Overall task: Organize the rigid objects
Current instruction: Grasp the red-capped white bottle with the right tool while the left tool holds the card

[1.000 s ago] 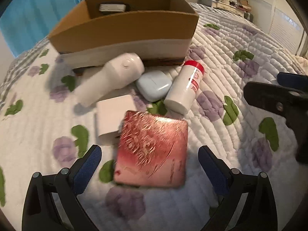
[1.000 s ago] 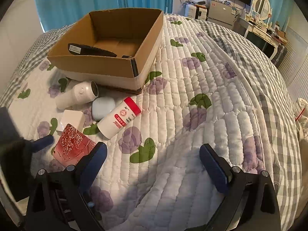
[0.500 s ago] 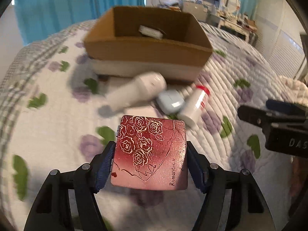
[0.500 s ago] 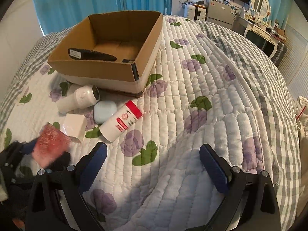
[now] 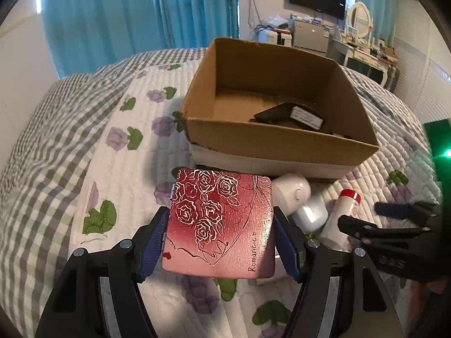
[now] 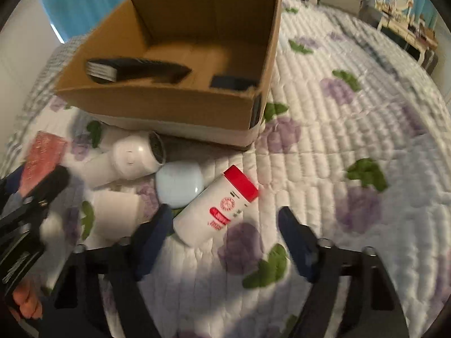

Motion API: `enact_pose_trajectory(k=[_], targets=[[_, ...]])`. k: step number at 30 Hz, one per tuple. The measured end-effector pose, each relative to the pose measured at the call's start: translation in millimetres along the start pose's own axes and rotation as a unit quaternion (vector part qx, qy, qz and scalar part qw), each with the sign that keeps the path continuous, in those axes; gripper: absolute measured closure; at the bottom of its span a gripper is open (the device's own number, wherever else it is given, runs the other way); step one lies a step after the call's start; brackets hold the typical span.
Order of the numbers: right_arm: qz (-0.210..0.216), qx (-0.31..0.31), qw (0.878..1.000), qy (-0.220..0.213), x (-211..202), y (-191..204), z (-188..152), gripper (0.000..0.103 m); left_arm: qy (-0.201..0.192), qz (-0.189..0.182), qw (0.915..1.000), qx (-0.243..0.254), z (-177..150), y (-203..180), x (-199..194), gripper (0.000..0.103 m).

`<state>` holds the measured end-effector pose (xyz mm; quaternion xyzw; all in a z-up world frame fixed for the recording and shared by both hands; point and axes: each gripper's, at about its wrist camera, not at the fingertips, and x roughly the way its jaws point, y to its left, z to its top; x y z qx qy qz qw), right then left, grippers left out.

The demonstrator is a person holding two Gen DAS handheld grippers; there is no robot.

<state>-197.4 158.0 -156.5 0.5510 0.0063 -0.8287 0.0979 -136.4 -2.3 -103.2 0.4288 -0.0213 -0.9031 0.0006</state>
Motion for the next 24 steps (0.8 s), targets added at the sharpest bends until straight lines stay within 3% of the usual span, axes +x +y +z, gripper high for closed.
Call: enact_pose_trajectory(k=[7, 9, 11, 16, 24], targets=[[-0.003, 0.001, 1.0, 0.017, 32.6, 5.4, 2.7, 0.039, 0.015, -0.013, 0.9997, -0.014, -10.2, 8.1, 11.4, 0.032], [0.002, 0.001, 1.0, 0.009, 32.6, 5.2, 1.2, 0.046, 0.016, -0.022, 0.9995, -0.014, -12.9, 8.1, 10.4, 0.032], [0.011, -0.002, 1.0, -0.003, 28.8, 5.4, -0.1, 0.055, 0.015, -0.026, 0.9995, -0.011, -15.2, 7.1, 8.8, 0.032], [-0.002, -0.028, 0.999, -0.03, 13.8, 13.1, -11.5, 0.063, 0.012, -0.028, 0.9995, -0.009, -19.8, 5.0, 1.3, 0.032], [0.008, -0.057, 0.997, -0.056, -26.5, 17.5, -26.7, 0.066, 0.006, -0.034, 0.9994, -0.01, -25.3, 1.8, -18.6, 0.032]])
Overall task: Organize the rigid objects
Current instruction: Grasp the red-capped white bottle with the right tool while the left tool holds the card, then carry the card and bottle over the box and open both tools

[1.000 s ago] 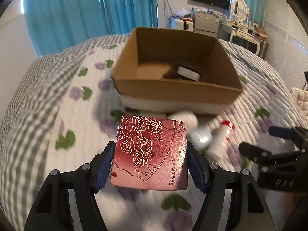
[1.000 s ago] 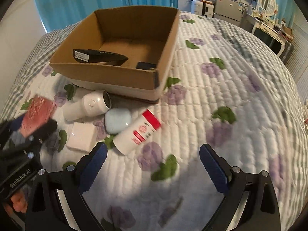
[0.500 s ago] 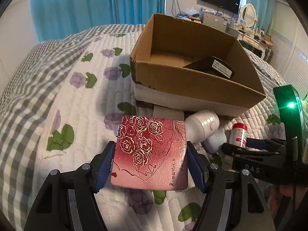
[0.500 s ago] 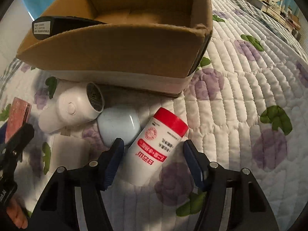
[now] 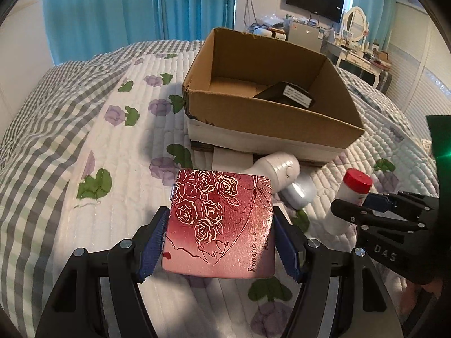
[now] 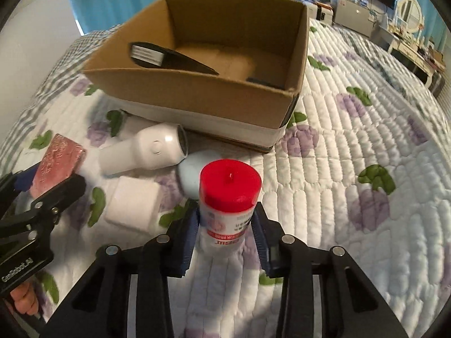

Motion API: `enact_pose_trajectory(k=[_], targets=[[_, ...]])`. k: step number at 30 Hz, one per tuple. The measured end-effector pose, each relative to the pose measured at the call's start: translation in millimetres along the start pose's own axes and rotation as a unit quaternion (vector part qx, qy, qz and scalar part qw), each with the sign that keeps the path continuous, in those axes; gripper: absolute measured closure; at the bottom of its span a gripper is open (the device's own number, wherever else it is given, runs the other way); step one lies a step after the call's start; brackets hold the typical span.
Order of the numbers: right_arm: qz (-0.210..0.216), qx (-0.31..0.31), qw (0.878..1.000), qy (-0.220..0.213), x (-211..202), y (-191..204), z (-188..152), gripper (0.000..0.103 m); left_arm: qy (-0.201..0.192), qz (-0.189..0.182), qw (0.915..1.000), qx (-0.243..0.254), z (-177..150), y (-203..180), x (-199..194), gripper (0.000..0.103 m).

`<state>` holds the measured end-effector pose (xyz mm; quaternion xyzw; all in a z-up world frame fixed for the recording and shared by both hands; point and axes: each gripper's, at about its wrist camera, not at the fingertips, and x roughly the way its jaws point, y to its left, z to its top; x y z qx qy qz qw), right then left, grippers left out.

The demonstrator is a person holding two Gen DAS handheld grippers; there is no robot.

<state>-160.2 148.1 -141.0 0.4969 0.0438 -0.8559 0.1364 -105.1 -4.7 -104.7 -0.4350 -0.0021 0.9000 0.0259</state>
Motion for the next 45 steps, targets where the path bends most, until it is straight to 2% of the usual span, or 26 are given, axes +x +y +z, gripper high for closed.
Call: enact_pose_trajectory(k=[5, 9, 15, 19, 24, 29, 38, 42, 43, 45], targets=[[0.009, -0.011, 1.0, -0.027, -30.7, 3.5, 0.5, 0.066, -0.009, -0.002, 1.0, -0.003, 2.1, -1.0, -16.9, 0.032], [0.015, -0.023, 0.998, -0.052, -61.5, 8.1, 18.7, 0.066, -0.023, -0.003, 0.9997, -0.004, 16.7, -1.0, -32.4, 0.032], [0.006, -0.058, 0.993, -0.1, -111.8, 15.2, 62.8, 0.066, -0.064, -0.001, 0.998, 0.004, 58.8, -5.0, -54.8, 0.032], [-0.003, -0.074, 0.991, -0.111, -122.0, 13.0, 97.2, 0.066, -0.087, 0.003, 0.9961, 0.008, 92.0, -8.1, -57.9, 0.032], [-0.015, -0.082, 0.992, -0.095, -98.3, 8.1, 135.0, 0.066, -0.103, 0.004, 0.9946, 0.013, 129.7, -11.1, -41.2, 0.032], [-0.02, -0.079, 0.995, -0.063, -48.9, 0.2, 160.8, 0.066, -0.098, 0.015, 0.9946, 0.031, 152.3, -17.1, -8.6, 0.031], [-0.024, -0.087, 0.996, -0.016, 28.8, -15.6, 176.5, 0.066, -0.082, 0.02, 0.995, 0.054, 159.2, -26.3, 49.3, 0.032], [-0.02, -0.082, 0.996, -0.023, 42.1, -20.0, 179.6, 0.066, -0.083, 0.011, 0.995, 0.056, 159.4, -27.6, 58.0, 0.032], [-0.017, -0.074, 0.997, -0.023, 44.6, -22.6, 181.5, 0.064, -0.081, 0.009, 0.9952, 0.054, 159.6, -27.3, 60.2, 0.031], [-0.013, -0.062, 0.997, -0.038, 41.6, -27.1, 184.6, 0.053, -0.077, 0.007, 0.9957, 0.051, 159.9, -26.7, 63.2, 0.032]])
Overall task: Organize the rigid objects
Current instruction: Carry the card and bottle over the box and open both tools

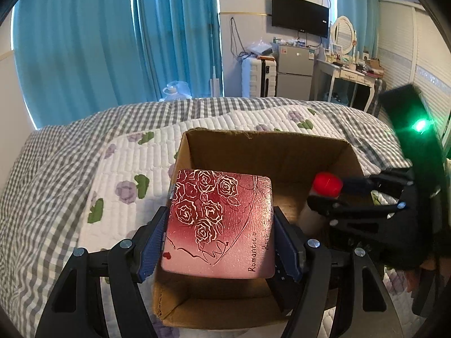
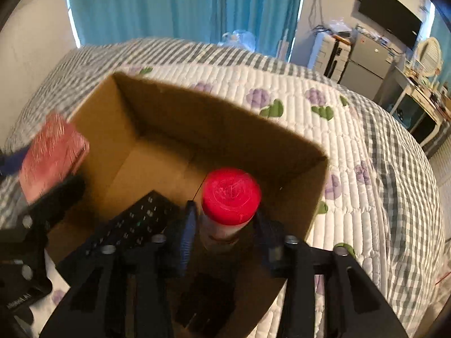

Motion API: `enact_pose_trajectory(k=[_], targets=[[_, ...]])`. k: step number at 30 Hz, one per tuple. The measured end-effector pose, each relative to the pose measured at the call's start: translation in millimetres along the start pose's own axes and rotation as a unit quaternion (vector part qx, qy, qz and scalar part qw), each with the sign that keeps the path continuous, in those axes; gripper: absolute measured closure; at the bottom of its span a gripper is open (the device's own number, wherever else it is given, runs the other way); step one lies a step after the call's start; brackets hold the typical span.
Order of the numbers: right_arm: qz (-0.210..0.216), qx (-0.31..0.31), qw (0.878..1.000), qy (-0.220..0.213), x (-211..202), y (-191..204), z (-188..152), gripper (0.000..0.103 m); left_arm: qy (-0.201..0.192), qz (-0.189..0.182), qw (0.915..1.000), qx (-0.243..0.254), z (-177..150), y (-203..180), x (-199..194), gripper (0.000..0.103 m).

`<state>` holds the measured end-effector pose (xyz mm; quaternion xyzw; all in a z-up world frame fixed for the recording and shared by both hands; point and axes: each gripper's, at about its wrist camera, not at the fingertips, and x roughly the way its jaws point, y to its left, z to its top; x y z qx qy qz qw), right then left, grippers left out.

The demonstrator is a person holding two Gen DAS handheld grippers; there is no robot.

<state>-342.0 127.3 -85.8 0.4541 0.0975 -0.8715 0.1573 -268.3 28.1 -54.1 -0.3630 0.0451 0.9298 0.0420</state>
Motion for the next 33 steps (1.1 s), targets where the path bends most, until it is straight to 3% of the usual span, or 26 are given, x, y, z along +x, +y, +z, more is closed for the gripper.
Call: enact_pose_trajectory(k=[2, 9, 15, 17, 18, 20, 27, 30, 33], targets=[[0.003, 0.006, 1.0, -0.024, -9.6, -3.3, 2.9, 0.045, 0.002, 0.0, 1.0, 0.002, -1.4, 0.4, 0.0, 0.031], [0.01, 0.041, 0.997, -0.072, -45.4, -21.9, 7.9, 0.044, 0.016, -0.002, 0.9998, 0.01, 4.9, -9.9, 12.8, 0.031], [0.009, 0.044, 0.995, -0.087, -52.1, -30.1, 6.5, 0.041, 0.035, -0.01, 0.9994, 0.0, 14.8, -17.6, 40.2, 0.031], [0.005, 0.042, 0.995, -0.087, -53.2, -33.1, 3.8, 0.038, 0.032, -0.01, 0.9994, -0.001, 17.0, -19.4, 42.7, 0.026], [0.002, 0.042, 0.995, -0.089, -53.6, -34.8, 2.7, 0.036, 0.027, -0.007, 0.9996, -0.001, 18.1, -19.7, 42.3, 0.016], [-0.003, 0.043, 0.995, -0.093, -56.7, -36.1, -0.8, 0.03, 0.01, 0.004, 0.9999, -0.004, 19.6, -20.0, 35.3, 0.007], [-0.018, 0.053, 0.992, -0.11, -88.9, -38.9, -13.9, 0.025, -0.019, 0.016, 0.9997, -0.003, 20.6, -19.5, -12.4, 0.007], [-0.022, 0.049, 0.99, -0.127, -119.6, -32.3, -14.8, 0.024, -0.042, 0.023, 0.9988, 0.007, 23.4, -19.3, -46.8, 0.006], [-0.027, 0.045, 0.986, -0.155, -158.6, -22.8, -19.5, 0.017, -0.066, 0.031, 0.9974, 0.005, 26.5, -16.7, -86.3, 0.003]])
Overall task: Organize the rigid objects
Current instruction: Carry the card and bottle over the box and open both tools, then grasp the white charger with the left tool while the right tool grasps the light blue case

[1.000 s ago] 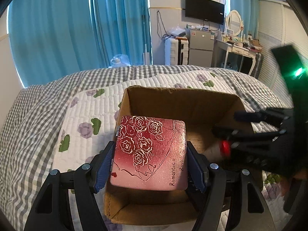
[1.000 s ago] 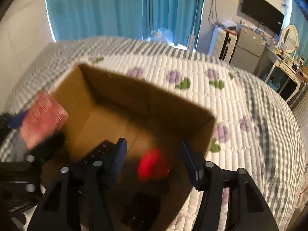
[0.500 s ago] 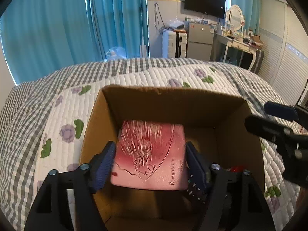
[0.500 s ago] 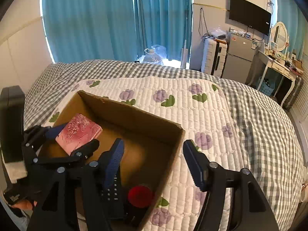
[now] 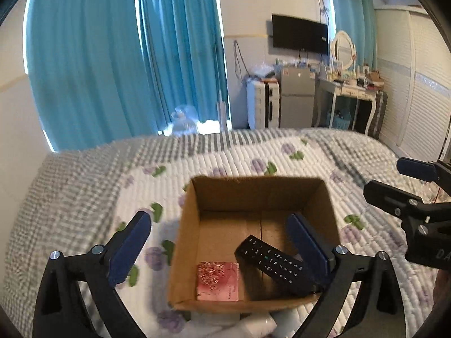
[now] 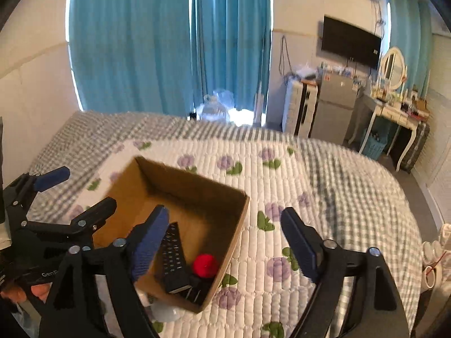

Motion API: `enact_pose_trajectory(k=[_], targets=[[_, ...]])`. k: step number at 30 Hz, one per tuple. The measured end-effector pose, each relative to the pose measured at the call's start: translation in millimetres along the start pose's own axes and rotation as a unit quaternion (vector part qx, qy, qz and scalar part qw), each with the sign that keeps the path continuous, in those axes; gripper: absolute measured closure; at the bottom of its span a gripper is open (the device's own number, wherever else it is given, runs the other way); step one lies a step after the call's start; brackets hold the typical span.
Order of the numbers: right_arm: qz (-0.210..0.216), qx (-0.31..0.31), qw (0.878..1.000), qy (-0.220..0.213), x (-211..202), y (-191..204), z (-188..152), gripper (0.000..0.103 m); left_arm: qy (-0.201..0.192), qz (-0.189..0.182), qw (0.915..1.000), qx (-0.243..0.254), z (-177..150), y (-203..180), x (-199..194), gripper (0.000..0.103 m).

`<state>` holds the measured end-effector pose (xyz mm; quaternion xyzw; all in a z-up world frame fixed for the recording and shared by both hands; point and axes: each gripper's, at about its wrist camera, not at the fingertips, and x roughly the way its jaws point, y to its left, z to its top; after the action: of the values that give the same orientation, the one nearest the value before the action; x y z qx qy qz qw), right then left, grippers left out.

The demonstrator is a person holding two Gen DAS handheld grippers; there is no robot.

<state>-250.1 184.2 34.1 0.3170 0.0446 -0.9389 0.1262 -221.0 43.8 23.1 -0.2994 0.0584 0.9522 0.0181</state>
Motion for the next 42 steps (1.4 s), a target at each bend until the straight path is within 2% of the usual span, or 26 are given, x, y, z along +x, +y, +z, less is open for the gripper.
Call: enact_pose_trajectory(k=[7, 12, 15, 23, 27, 30, 32, 35, 37, 39, 41, 42], targets=[[-0.007, -0.024, 1.0, -0.017, -64.1, 19.7, -7.2, 0.01, -0.024, 0.006, 0.9997, -0.008, -3.5, 4.9, -59.1, 0.0], [0.01, -0.039, 0.999, 0.006, -72.2, 32.8, -43.0, 0.008, -0.01, 0.006, 0.9999, -0.006, -39.1, 4.1, -64.6, 0.0], [0.013, -0.048, 0.998, 0.031, -56.1, 39.0, -75.6, 0.007, 0.006, 0.014, 0.9999, -0.001, -66.9, 2.7, -55.0, 0.0], [-0.009, -0.069, 0.991, 0.113, 11.5, 41.3, -147.4, 0.007, 0.091, 0.007, 0.9956, -0.02, -146.0, -14.3, 1.4, 0.0], [-0.027, -0.057, 0.986, 0.152, 32.3, 34.4, -162.0, 0.007, 0.127, -0.002, 0.9914, -0.033, -172.3, -12.6, 20.1, 0.001], [-0.038, -0.046, 0.984, 0.167, 40.7, 28.8, -163.5, 0.007, 0.143, 0.001, 0.989, -0.037, -182.8, -9.7, 27.9, 0.001], [-0.043, -0.047, 0.982, 0.178, 44.2, 28.0, -165.7, 0.007, 0.153, -0.014, 0.9871, -0.044, -188.3, -10.5, 32.1, 0.001], [-0.049, -0.045, 0.981, 0.184, 47.1, 26.1, -168.2, 0.007, 0.169, -0.013, 0.985, -0.032, -196.1, -17.6, 38.2, 0.001], [-0.051, -0.044, 0.981, 0.183, 46.4, 25.3, -167.9, 0.007, 0.187, -0.012, 0.9817, -0.036, -200.9, -22.2, 44.1, 0.003], [-0.054, -0.044, 0.981, 0.182, 45.7, 25.1, -168.7, 0.007, 0.197, -0.011, 0.9797, -0.035, -206.8, -25.9, 50.2, 0.016], [-0.057, -0.044, 0.981, 0.18, 46.0, 25.3, -168.0, 0.007, 0.202, -0.013, 0.9788, -0.029, -209.5, -29.8, 52.4, 0.02], [-0.057, -0.044, 0.981, 0.179, 45.9, 25.4, -168.3, 0.007, 0.199, -0.017, 0.9795, -0.024, -209.8, -32.0, 50.5, 0.03]])
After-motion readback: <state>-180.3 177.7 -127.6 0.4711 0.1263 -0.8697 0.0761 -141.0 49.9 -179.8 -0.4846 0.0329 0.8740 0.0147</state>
